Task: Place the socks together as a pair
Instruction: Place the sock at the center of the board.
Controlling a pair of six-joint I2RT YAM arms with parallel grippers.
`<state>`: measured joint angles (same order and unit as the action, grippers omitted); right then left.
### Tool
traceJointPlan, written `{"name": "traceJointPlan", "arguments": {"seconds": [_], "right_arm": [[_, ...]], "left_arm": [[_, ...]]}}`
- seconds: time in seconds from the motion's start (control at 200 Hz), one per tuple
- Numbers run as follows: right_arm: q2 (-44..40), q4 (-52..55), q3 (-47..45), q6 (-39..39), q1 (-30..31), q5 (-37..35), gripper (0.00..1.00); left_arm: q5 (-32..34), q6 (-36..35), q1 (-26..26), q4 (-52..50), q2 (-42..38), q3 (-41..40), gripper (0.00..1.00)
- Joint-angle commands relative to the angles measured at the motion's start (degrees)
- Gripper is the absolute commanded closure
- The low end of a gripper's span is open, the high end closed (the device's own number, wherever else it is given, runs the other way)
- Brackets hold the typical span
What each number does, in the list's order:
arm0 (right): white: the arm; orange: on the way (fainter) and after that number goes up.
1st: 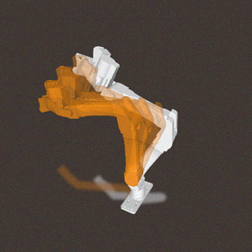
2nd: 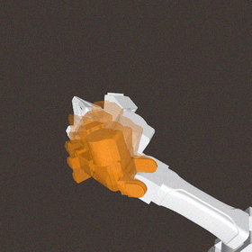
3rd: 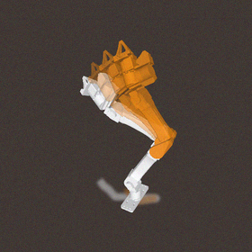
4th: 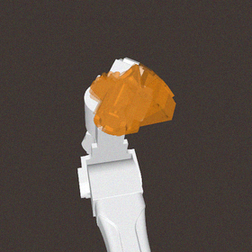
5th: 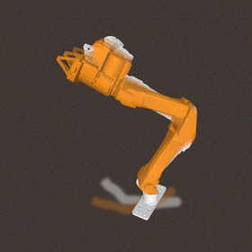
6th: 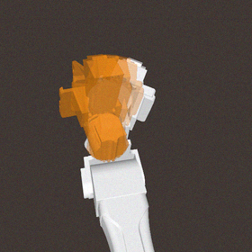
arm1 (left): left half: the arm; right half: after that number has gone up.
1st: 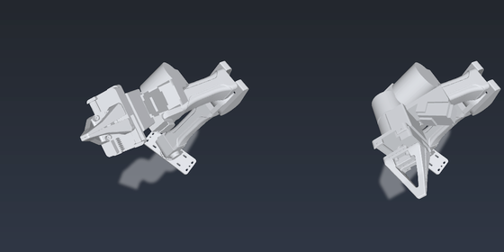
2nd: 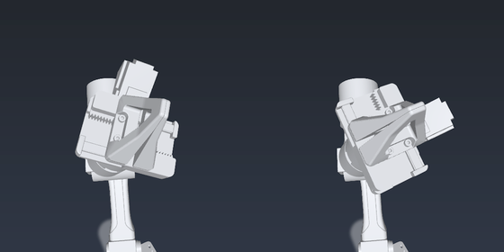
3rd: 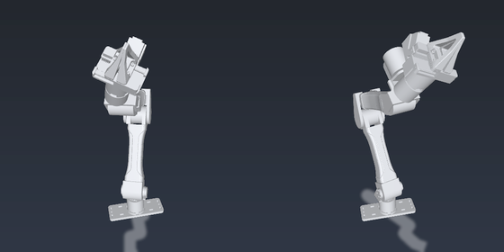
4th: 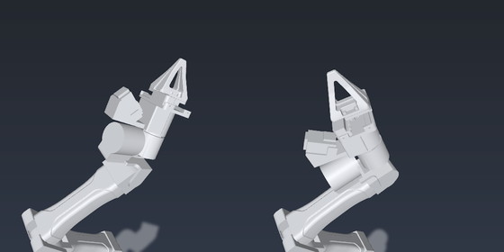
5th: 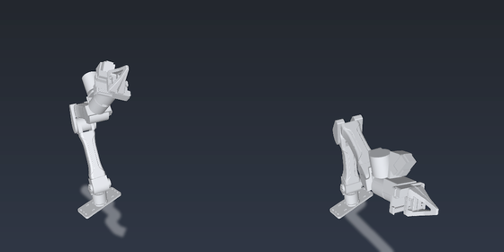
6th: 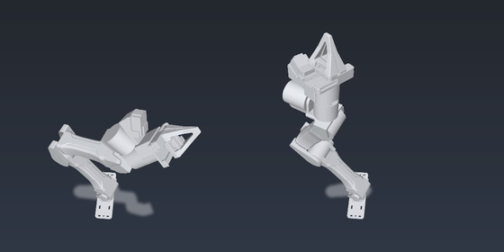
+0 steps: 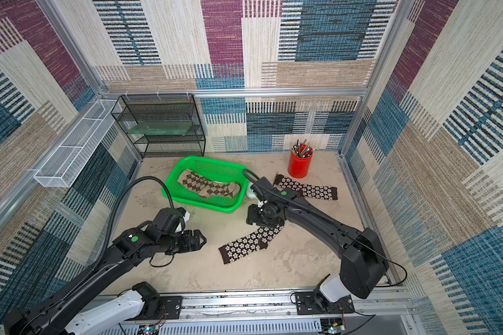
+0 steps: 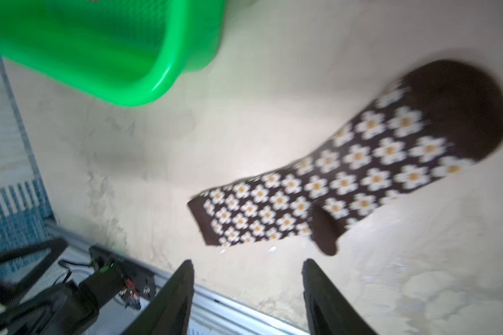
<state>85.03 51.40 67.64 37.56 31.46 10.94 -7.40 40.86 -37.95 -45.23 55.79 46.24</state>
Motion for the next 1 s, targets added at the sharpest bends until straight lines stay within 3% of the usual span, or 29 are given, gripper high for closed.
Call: {"name": "traceJointPlan", "arguments": {"seconds": [0.0,0.17,0.27,0.361,0.481,0.551,0.761,0.997], "right_arm": [[0.4,-1.5,-1.6,-8.5,-10.1,0.9,0.43],[5.7,-6.7,3.8,-14.6,-23.1,-2.8,0.26],[9.2,-8.0,6.7,-15.1,-29.6,-7.1,0.24],[10.0,-11.8,6.1,-14.5,-36.8,-6.2,0.24],[13.3,-12.8,9.9,-16.7,-43.4,-6.9,0.24],[16.1,-12.5,12.7,-18.1,-45.6,-8.1,0.24],[24.0,-11.6,19.1,-18.8,-50.6,-10.9,0.25],[30.1,-11.2,22.9,-21.0,-51.7,-11.3,0.28]], "left_arm": [[-3.1,4.8,-4.1,8.3,4.7,0.4,0.2],[-6.1,12.9,-10.5,24.9,15.0,-2.4,0.35],[-7.4,15.1,-12.5,30.7,22.8,-2.2,0.44],[-6.8,16.8,-13.3,33.4,28.1,-1.6,0.48],[-1.6,19.1,-13.0,33.6,30.5,-1.9,0.51],[0.7,19.1,-12.2,33.3,31.7,-1.9,0.52],[-1.7,17.9,-10.8,32.1,39.6,0.3,0.55],[2.6,14.5,-6.5,26.1,33.4,-5.9,0.57]]}}
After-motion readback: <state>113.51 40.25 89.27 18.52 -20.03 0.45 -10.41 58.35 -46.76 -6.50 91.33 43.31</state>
